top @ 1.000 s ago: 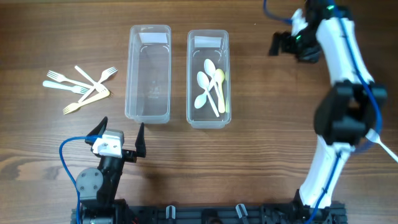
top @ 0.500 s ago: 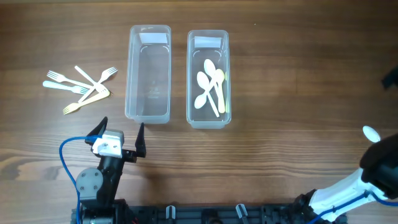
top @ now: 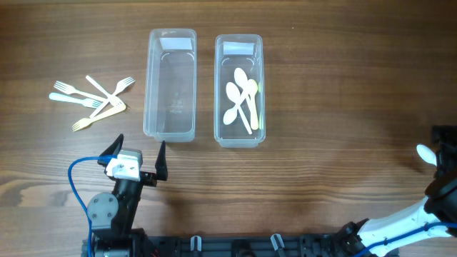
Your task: Pack container
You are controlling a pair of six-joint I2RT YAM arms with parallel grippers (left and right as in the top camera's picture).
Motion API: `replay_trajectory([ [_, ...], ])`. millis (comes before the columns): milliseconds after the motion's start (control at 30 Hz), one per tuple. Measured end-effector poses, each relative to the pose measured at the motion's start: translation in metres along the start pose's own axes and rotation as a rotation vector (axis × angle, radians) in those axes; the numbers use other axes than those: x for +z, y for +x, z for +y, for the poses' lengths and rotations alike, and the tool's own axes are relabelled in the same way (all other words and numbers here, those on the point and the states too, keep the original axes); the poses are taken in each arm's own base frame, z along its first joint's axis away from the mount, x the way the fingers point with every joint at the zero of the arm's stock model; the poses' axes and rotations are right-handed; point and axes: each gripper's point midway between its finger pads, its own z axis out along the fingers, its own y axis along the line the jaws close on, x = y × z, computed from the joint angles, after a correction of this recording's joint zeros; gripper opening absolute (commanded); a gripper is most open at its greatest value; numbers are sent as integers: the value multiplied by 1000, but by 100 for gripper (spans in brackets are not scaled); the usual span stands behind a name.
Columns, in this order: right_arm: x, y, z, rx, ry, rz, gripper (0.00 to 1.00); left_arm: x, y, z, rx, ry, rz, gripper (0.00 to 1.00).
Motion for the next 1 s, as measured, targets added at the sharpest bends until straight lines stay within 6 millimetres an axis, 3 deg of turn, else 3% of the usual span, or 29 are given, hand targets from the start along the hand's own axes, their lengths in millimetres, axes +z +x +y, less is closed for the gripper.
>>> replay_trajectory([
  [100,0,-9,10,171,-46,-32,100,0,0,0,0,0,0,100],
  [233,-1,-15,13,237,-63,-53,100,0,0,0,0,0,0,100],
  [300,2,-19,7,289,-54,-58,100,0,0,0,0,0,0,100],
  [433,27,-16,-32,446,15,-32,100,0,0,0,0,0,0,100],
  [467,30,-18,-36,466,14,-37,95,0,0,0,0,0,0,100],
  [533,34,-19,-42,495,22,-35,51,0,0,0,0,0,0,100],
  [600,34,-21,-41,500,18,-44,29,0,0,0,0,0,0,100],
  [700,34,-24,-39,508,6,-52,20,0,0,0,0,0,0,100],
  [767,34,-24,-39,508,6,-52,4,0,0,0,0,0,0,100],
  [867,34,-25,-35,464,-15,-46,4,0,0,0,0,0,0,100],
  [1000,30,-19,1,280,-177,28,4,0,0,0,0,0,0,100],
])
